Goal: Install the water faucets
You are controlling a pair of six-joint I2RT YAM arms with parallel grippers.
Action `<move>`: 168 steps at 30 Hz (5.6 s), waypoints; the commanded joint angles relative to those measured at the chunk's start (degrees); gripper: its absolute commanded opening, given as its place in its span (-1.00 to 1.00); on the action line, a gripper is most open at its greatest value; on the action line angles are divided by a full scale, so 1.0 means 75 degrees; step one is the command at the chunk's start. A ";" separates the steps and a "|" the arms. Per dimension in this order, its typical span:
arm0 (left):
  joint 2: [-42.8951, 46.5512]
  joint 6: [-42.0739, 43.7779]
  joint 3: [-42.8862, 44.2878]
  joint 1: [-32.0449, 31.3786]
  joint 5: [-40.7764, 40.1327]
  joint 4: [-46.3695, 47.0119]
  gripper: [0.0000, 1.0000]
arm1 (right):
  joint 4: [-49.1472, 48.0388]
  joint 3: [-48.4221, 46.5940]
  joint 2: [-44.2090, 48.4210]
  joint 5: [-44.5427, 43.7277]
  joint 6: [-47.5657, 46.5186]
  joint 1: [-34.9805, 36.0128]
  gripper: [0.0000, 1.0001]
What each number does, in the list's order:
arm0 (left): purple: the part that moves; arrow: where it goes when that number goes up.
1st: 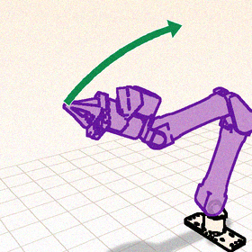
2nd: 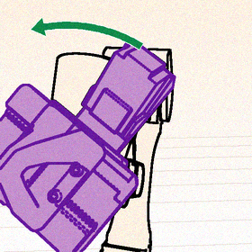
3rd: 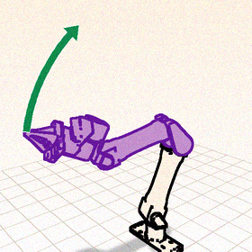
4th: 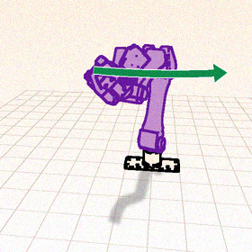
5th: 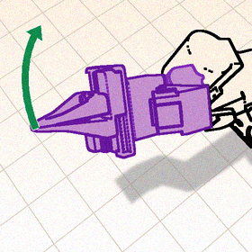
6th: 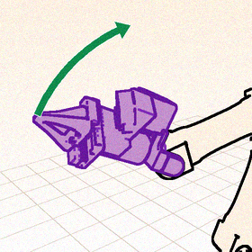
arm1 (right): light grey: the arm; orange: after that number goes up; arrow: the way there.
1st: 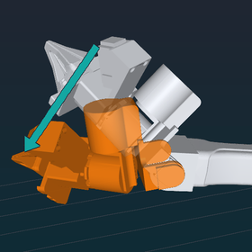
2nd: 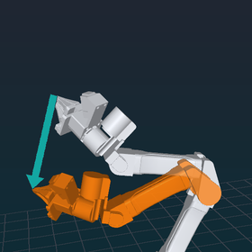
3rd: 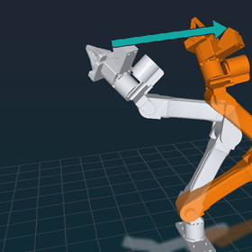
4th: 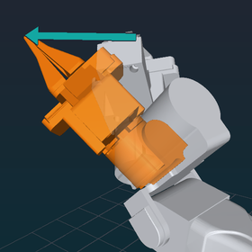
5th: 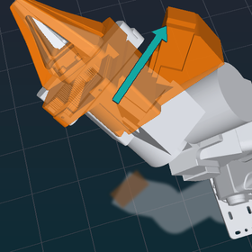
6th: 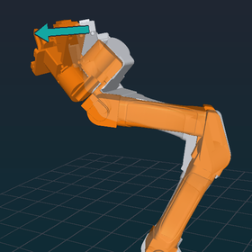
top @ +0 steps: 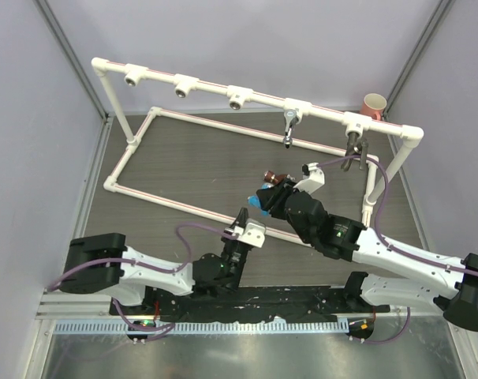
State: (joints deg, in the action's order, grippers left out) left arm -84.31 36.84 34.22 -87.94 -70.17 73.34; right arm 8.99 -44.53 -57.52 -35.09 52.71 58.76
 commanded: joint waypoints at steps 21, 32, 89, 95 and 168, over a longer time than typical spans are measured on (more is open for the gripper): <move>0.0885 -0.3684 0.0219 0.0030 0.0793 -0.2341 0.39 | -0.0391 -0.1070 -0.0803 -0.0759 0.0121 0.0099 -0.98; -0.1227 -0.0622 0.1051 0.0218 -0.0089 0.2022 0.03 | -0.0297 -0.1093 -0.0874 -0.0794 0.0203 0.0239 -0.98; 0.6366 -0.7969 -0.1598 0.2503 0.3378 -0.5172 -1.00 | -0.4973 0.1696 0.1248 0.3623 -0.6989 0.0286 0.67; 0.6203 -0.8590 -0.1246 0.2503 0.4445 -0.5443 -1.00 | -0.4633 0.1462 0.1142 0.4104 -0.7905 0.0286 0.64; 0.1398 -0.8721 0.5774 0.6007 1.3282 -1.4982 0.60 | -0.2641 0.0829 0.0872 0.3952 -0.9676 0.0274 -0.99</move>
State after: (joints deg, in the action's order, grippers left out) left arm -73.91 -29.34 76.71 -42.98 25.17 -39.09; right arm -8.08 -35.16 -51.57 -6.98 -19.62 60.90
